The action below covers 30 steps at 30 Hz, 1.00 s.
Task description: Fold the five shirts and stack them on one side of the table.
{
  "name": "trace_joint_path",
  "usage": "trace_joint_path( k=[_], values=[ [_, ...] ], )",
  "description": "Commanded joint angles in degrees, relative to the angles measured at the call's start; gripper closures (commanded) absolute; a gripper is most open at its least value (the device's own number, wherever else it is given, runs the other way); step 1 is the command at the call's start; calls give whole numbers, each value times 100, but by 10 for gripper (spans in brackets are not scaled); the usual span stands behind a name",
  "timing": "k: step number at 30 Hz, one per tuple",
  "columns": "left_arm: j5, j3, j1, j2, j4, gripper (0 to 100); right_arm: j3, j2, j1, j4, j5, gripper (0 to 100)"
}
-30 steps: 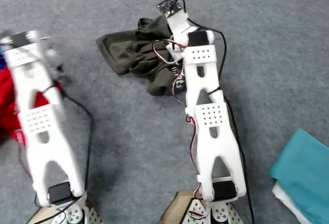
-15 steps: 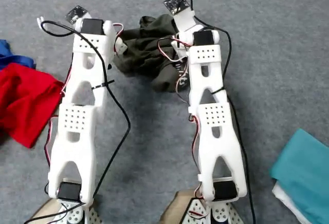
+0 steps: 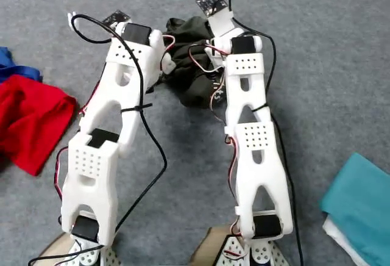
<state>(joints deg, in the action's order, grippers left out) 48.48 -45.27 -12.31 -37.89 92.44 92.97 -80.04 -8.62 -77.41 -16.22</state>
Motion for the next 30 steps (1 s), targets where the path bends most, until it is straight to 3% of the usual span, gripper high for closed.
trace_joint_path(
  k=[1, 4, 13, 25, 30],
  values=[
    [360, -53, -70, -66, -589, 760, 259, 66, 171, 141, 62, 994],
    [422, -70, -53, -189, -1029, 760, 259, 84, 180, 141, 62, 994],
    [1152, -26, -79, -233, -1055, 761, 259, 84, 180, 149, 62, 994],
    [1319, -308, -167, -224, -958, 762, 259, 92, 233, 149, 70, 994],
    [1319, -299, -176, -251, -1178, 762, 268, 110, 374, 158, 448, 994]
  ],
)
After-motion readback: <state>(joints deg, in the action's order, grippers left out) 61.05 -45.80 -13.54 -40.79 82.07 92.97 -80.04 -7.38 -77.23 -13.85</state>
